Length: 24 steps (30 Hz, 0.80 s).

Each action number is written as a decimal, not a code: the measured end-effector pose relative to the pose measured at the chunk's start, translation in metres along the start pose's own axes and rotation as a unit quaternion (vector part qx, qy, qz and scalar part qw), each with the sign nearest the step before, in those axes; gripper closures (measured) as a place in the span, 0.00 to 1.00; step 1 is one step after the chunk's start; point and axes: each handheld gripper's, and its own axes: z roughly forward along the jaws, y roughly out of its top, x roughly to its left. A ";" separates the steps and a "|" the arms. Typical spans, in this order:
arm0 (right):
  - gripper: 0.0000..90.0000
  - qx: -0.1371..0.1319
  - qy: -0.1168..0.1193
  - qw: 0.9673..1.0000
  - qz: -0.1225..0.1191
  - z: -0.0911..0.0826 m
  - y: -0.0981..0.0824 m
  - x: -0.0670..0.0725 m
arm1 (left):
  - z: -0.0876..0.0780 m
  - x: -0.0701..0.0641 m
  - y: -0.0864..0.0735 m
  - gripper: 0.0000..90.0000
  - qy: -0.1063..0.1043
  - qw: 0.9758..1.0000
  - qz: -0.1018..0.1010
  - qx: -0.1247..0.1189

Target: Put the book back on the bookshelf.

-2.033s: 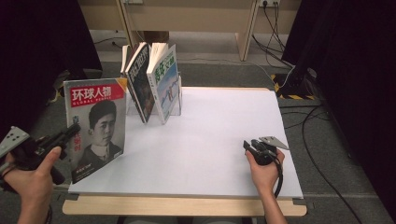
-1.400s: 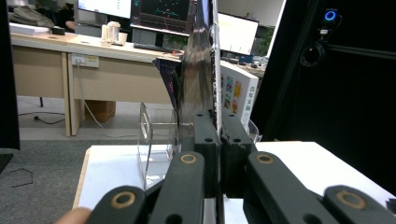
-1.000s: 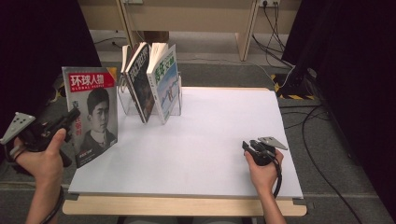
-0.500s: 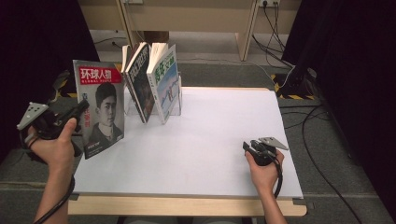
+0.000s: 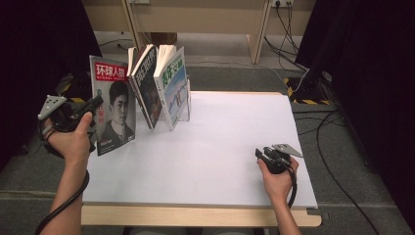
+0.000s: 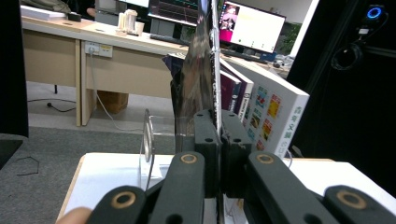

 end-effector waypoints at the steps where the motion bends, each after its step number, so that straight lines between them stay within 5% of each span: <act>1: 0.67 0.000 0.000 1.000 0.000 0.000 0.000 0.000 | 0.002 0.000 0.000 0.97 0.002 1.000 -0.002 0.000; 24: 0.67 0.003 0.001 1.000 -0.002 0.002 -0.002 0.000 | 0.053 -0.005 0.009 0.96 0.010 1.000 -0.022 0.016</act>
